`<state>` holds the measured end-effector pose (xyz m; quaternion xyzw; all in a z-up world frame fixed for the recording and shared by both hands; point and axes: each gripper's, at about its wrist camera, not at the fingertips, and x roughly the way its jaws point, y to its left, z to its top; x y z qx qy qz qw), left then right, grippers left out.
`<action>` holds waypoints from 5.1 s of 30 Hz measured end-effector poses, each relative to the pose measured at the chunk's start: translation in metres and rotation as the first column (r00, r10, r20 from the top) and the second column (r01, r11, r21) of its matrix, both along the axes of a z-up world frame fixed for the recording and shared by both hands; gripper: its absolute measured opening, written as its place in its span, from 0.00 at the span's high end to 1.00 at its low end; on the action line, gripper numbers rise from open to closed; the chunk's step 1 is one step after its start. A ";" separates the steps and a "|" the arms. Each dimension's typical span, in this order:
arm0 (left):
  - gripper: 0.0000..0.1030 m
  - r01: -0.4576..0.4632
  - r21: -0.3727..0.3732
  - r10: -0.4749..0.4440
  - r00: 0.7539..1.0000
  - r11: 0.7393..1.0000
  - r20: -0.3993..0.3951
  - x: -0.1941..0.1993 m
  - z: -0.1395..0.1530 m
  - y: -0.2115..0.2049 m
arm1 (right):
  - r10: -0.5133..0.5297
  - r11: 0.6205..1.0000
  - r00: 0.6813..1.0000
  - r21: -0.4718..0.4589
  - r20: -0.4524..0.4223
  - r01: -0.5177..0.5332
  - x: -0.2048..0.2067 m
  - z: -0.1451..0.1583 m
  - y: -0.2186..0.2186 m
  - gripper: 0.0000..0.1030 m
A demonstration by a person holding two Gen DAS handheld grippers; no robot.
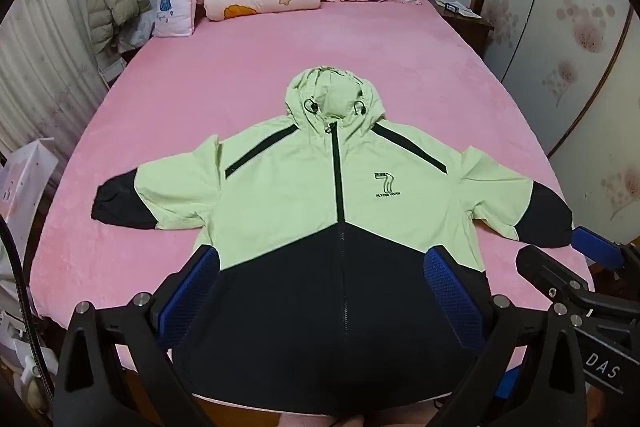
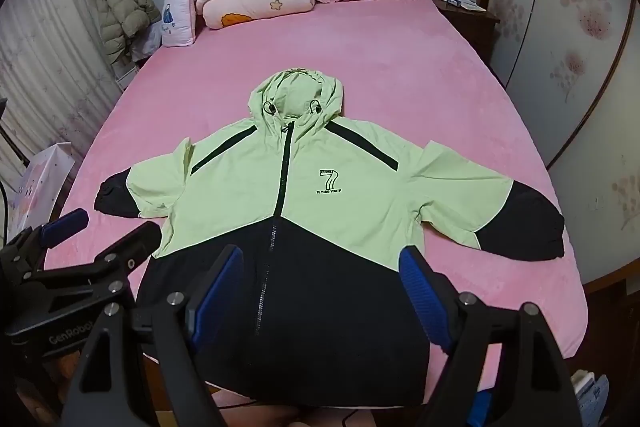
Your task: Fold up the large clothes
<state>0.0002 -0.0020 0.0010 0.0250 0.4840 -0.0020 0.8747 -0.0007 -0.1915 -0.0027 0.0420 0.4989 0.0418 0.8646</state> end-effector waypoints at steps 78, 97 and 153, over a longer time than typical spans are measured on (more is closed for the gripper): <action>0.07 0.085 -0.047 -0.084 0.996 0.995 0.021 -0.005 0.012 0.033 | -0.064 0.996 0.998 -0.056 0.012 0.065 -0.016 0.012 0.041 0.21; 0.07 0.145 -0.056 -0.146 0.989 0.988 -0.005 0.003 0.005 0.043 | -0.107 0.991 0.994 -0.074 0.008 0.107 -0.023 0.009 0.055 0.21; 0.06 0.248 -0.023 -0.246 0.966 0.968 0.074 0.080 0.007 -0.256 | -0.310 0.940 0.951 0.152 0.000 0.306 0.025 -0.027 -0.283 0.22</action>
